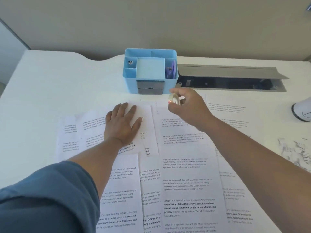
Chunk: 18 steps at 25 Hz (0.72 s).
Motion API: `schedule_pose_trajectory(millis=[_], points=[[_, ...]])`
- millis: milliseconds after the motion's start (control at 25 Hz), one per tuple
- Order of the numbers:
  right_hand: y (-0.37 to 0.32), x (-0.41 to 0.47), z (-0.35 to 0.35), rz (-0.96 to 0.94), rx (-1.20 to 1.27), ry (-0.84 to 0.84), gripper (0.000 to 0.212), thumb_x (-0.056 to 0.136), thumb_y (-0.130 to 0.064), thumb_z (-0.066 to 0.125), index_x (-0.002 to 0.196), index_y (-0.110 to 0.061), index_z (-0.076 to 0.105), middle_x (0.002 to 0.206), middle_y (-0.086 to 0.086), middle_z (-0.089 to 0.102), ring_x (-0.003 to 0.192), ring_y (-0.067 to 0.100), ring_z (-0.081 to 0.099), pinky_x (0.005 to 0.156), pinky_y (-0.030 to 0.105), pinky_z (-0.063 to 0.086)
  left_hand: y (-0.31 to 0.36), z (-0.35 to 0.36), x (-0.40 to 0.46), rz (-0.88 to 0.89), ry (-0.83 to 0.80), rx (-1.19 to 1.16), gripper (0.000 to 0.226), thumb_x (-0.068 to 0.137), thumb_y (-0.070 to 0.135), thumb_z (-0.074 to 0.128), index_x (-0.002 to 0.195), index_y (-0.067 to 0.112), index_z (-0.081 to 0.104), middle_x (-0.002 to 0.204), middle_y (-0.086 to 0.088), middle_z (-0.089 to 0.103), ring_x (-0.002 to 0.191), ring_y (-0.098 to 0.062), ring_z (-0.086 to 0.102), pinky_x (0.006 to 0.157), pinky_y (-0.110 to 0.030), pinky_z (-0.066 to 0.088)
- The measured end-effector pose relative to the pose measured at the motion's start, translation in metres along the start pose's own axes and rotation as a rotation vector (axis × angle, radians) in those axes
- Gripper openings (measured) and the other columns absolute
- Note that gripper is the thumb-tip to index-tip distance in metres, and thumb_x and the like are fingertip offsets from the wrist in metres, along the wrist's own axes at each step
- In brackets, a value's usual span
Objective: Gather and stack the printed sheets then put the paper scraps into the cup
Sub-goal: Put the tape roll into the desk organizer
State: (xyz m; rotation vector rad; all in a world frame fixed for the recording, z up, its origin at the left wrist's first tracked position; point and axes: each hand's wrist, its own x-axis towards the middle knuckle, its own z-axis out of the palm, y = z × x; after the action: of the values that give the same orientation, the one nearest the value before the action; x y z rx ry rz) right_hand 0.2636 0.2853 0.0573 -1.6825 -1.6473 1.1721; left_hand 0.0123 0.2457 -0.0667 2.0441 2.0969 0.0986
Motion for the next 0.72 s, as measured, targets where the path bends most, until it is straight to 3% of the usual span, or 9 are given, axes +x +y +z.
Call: schedule_pose_trajectory(millis=[120,400,720], points=[[-0.028,0.038,0.004,-0.15,-0.083,0.039,0.054,0.085,-0.024,0.074,0.137,-0.02,0.06,0.129,-0.003,0.063,0.111,0.016,0.062,0.094,0.032,0.052,0.0,0.0,0.0,-0.008,-0.014,0.01,0.064,0.102,0.064,0.029,0.16,0.036,0.028,0.169,0.0,0.021,0.156,-0.025,0.011,0.125,-0.044,0.011],[-0.055,0.116,0.021,-0.277,-0.224,0.075,0.06,0.086,-0.027,0.071,0.142,-0.022,0.053,0.127,-0.002,0.063,0.112,0.022,0.06,0.095,0.042,0.052,0.0,0.0,0.0,-0.011,-0.017,-0.002,0.064,0.102,0.064,0.03,0.16,0.037,0.027,0.169,0.001,0.022,0.156,-0.025,0.012,0.125,-0.044,0.012],[-0.044,0.14,0.036,-0.315,-0.335,0.021,0.058,0.089,-0.029,0.072,0.143,-0.023,0.051,0.125,0.001,0.064,0.118,0.026,0.056,0.098,0.041,0.048,0.0,0.002,0.001,-0.015,-0.02,0.004,0.064,0.102,0.064,0.03,0.16,0.038,0.026,0.169,0.002,0.02,0.156,-0.023,0.01,0.124,-0.042,0.008]])
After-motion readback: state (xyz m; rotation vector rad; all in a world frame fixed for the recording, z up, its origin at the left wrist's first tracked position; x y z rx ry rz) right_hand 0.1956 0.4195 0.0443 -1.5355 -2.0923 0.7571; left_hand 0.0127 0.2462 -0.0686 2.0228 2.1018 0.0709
